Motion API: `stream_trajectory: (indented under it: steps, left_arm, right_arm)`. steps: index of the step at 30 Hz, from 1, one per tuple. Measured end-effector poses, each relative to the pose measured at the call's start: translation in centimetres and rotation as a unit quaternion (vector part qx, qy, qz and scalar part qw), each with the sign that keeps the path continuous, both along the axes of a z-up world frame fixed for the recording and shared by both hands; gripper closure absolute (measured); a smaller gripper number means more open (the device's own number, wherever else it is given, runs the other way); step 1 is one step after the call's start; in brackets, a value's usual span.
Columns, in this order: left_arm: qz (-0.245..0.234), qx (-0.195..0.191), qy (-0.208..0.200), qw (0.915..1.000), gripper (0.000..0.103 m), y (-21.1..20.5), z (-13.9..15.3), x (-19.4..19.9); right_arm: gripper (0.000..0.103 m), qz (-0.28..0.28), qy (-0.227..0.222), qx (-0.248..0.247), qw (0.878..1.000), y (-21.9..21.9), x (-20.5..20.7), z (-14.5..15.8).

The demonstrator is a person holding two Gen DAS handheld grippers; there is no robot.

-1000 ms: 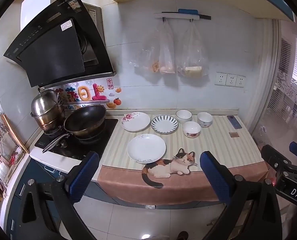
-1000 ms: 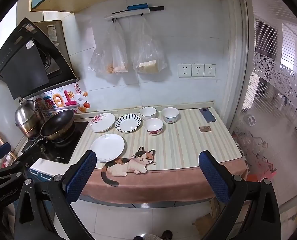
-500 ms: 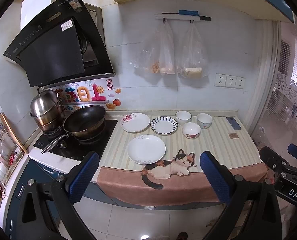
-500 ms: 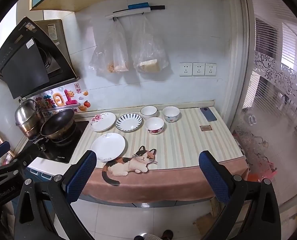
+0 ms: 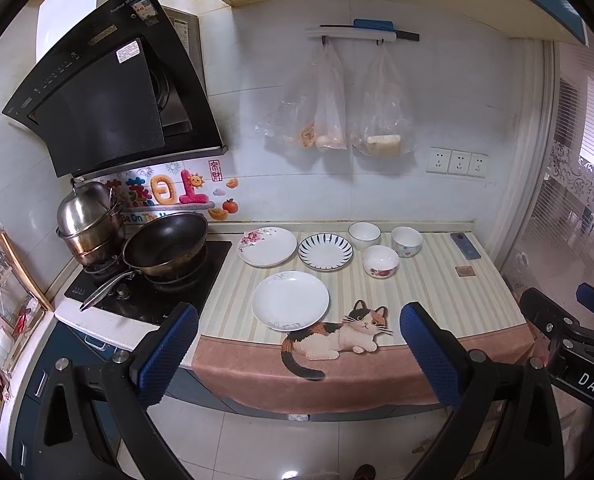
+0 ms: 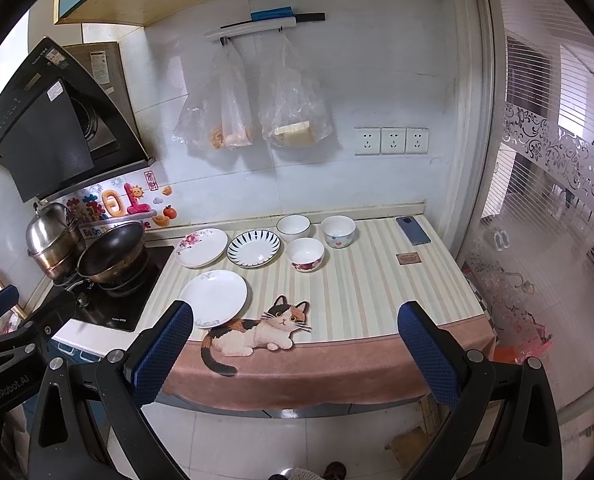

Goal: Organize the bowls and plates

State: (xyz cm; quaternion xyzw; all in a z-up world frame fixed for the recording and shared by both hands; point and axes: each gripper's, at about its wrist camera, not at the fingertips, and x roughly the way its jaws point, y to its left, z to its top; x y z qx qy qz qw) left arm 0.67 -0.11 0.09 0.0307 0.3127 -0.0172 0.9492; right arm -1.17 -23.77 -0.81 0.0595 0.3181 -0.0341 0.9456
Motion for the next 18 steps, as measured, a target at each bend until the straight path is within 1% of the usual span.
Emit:
stream_trajectory:
  steps: [18]
  left_arm:
    - [-0.001, 0.001, 0.000, 1.0000, 0.000, -0.27, -0.08, 0.31]
  right_arm:
    - [0.000, 0.001, 0.000, 0.001, 1.000, 0.07, 0.61, -0.13]
